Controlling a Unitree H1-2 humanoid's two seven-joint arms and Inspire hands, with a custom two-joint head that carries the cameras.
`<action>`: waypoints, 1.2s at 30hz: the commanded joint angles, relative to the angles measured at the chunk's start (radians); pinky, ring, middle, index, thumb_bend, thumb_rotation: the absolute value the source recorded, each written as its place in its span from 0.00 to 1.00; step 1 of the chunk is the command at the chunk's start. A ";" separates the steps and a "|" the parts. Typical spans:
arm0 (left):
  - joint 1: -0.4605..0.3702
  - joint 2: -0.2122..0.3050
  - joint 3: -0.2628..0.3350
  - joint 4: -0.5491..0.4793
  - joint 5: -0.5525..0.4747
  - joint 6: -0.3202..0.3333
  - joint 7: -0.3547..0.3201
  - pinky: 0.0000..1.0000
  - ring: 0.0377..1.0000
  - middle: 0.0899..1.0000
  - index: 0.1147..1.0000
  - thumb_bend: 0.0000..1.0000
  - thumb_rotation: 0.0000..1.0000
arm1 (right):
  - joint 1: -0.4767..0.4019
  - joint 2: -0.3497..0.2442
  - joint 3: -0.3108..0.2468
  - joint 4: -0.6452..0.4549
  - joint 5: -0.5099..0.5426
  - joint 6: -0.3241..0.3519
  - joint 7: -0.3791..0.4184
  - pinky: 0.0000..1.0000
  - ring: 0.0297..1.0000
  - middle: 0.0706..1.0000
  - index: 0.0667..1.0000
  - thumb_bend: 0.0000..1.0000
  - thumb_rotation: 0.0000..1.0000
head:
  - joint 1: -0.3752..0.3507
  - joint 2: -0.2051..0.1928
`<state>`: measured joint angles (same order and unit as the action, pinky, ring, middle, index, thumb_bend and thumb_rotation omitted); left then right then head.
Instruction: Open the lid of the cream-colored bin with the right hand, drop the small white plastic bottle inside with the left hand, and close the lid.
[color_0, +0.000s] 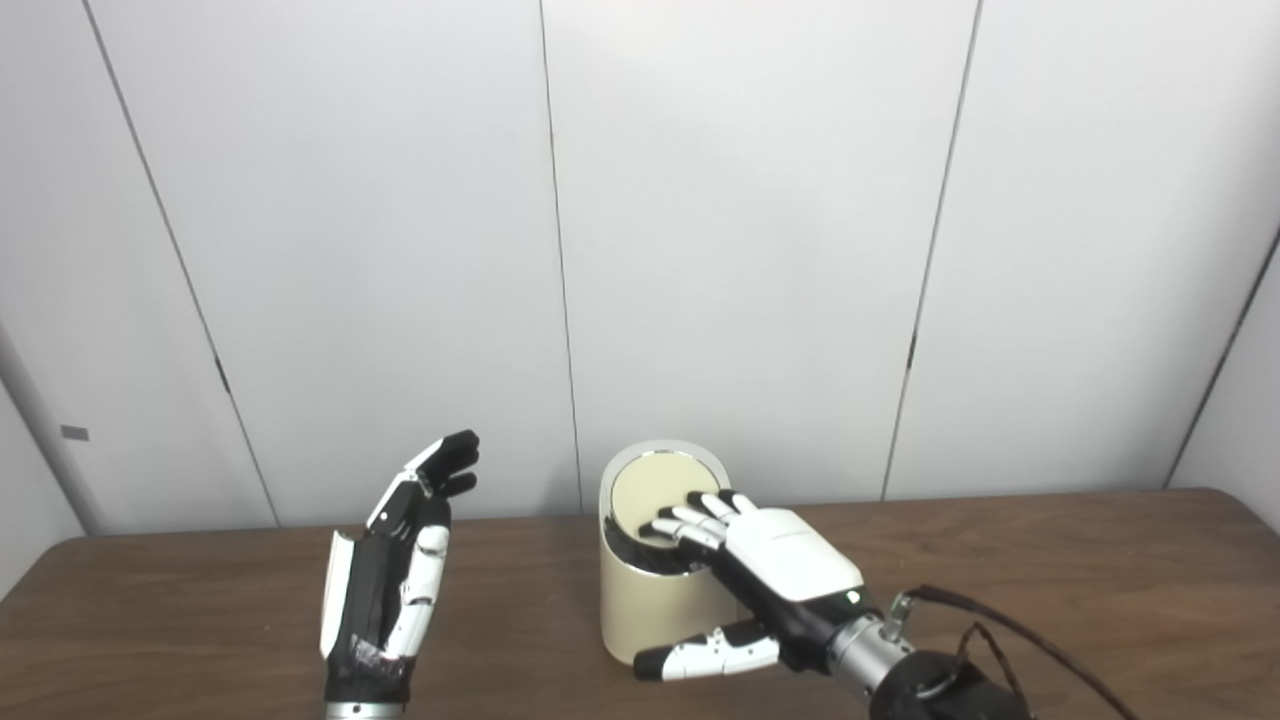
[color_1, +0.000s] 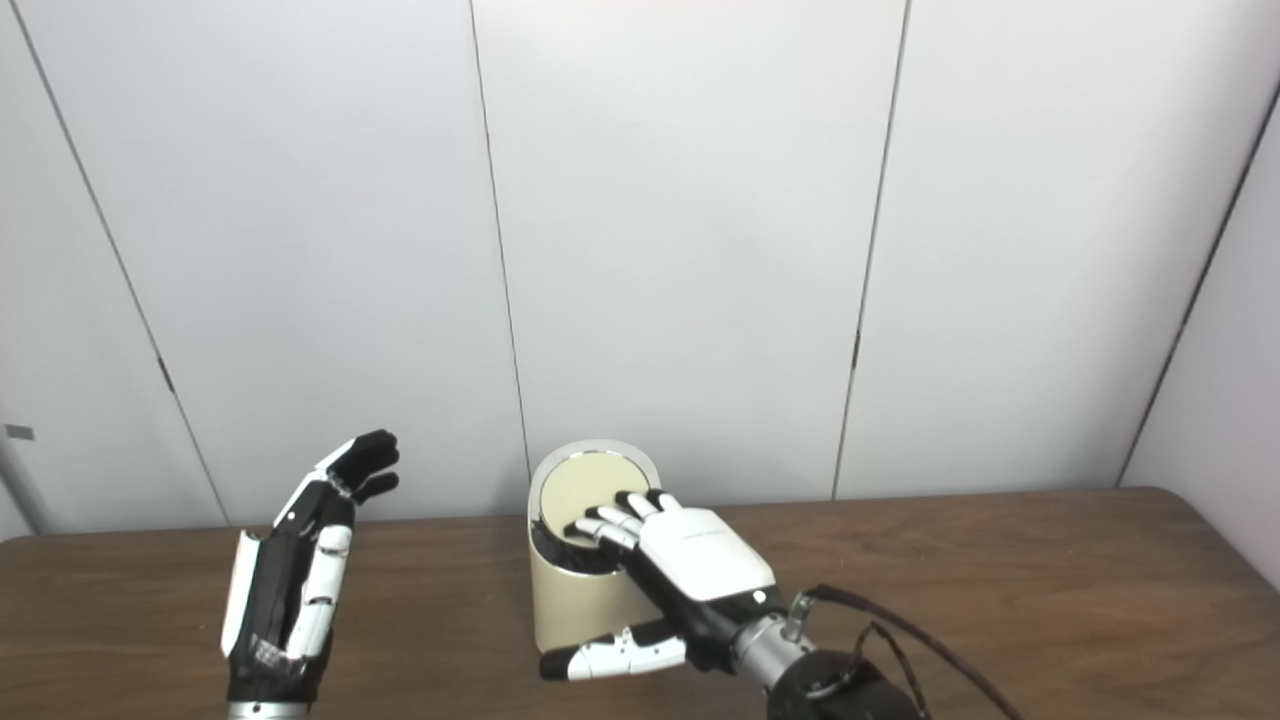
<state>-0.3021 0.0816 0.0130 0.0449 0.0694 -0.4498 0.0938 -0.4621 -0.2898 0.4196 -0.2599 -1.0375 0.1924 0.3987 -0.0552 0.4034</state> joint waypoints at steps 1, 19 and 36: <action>-0.028 0.002 0.008 -0.043 0.005 -0.014 -0.003 0.79 0.83 0.83 0.80 0.27 0.81 | -0.005 -0.029 0.030 0.024 -0.112 -0.008 0.028 1.00 0.99 0.91 0.86 0.89 0.94 | -0.002 0.001; -0.025 -0.001 0.017 -0.059 0.010 -0.004 -0.005 0.78 0.83 0.82 0.80 0.28 0.81 | 0.003 0.004 0.003 0.082 -0.241 0.001 0.108 1.00 1.00 0.93 0.89 0.90 0.88 | -0.003 0.007; -0.030 -0.001 0.017 -0.047 0.007 -0.010 -0.007 0.78 0.83 0.82 0.80 0.27 0.79 | 0.033 0.018 -0.069 0.036 -0.105 -0.032 0.014 1.00 1.00 0.91 0.86 0.91 0.84 | -0.005 0.006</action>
<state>-0.2996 0.0775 0.0275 0.0254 0.0749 -0.4439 0.0916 -0.4420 -0.2535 0.3675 -0.2380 -1.1444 0.1536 0.3977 -0.0583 0.4096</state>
